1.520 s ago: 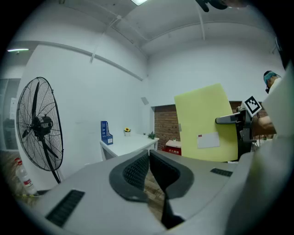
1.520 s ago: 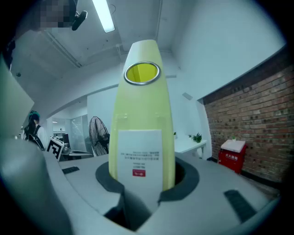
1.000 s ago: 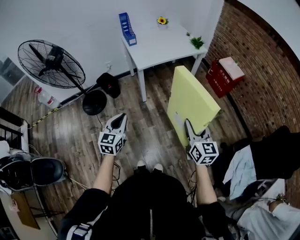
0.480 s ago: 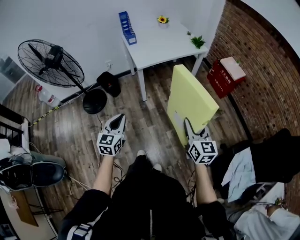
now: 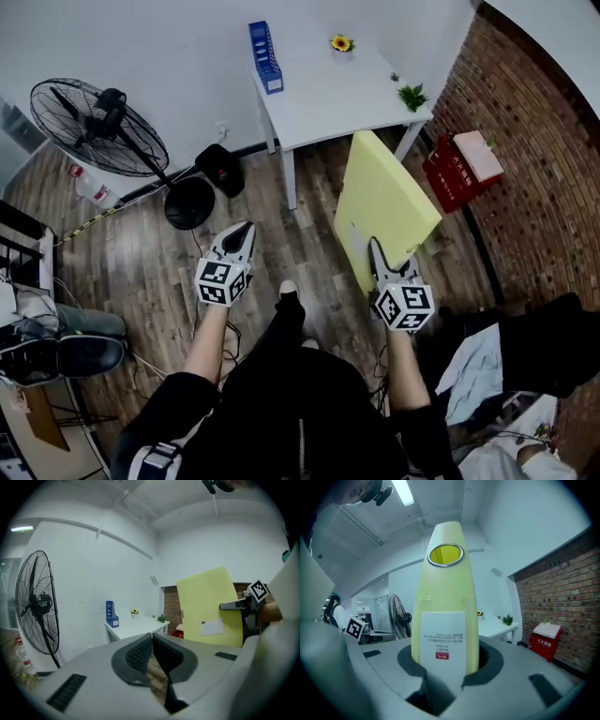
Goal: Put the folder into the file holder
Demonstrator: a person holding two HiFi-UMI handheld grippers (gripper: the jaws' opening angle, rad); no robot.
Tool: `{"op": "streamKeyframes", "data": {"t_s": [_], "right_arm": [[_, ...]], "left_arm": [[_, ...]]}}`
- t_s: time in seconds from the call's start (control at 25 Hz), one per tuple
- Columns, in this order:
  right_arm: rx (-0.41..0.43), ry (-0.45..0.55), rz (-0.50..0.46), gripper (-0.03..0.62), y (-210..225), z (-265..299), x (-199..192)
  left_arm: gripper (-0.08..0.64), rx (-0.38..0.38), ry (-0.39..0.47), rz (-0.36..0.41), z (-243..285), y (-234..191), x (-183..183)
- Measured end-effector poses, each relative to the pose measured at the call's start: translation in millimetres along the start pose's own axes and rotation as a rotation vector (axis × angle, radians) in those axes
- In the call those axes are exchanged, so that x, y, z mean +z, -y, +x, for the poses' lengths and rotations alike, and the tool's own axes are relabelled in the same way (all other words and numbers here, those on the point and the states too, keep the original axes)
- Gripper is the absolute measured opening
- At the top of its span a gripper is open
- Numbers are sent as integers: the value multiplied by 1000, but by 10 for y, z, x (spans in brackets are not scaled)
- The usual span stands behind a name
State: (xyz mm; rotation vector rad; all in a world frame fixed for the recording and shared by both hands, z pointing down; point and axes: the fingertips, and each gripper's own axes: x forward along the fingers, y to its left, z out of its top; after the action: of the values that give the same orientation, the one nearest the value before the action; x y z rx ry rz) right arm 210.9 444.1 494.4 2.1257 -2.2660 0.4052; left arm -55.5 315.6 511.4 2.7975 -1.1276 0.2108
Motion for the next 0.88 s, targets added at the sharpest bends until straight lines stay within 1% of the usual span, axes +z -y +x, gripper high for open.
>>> {"op": "streamKeyframes", "data": {"t_s": [0.24,0.48,0.72,0.88], "right_arm": [[0,-5,-9,161,91,832,211],[-4,11,-23,161,121,1683,543],[17,28,-34,163,56,2418,783],[44,20,-48,162,-36,2778,864]], "left_arm": [[29,-3,10,-12,664,-538,144],[29,-1,20,5,1248,-1164,408],[29,16,26,11,1634,-1688,573],[29,42,36,-3,1729,-1953,645]]}}
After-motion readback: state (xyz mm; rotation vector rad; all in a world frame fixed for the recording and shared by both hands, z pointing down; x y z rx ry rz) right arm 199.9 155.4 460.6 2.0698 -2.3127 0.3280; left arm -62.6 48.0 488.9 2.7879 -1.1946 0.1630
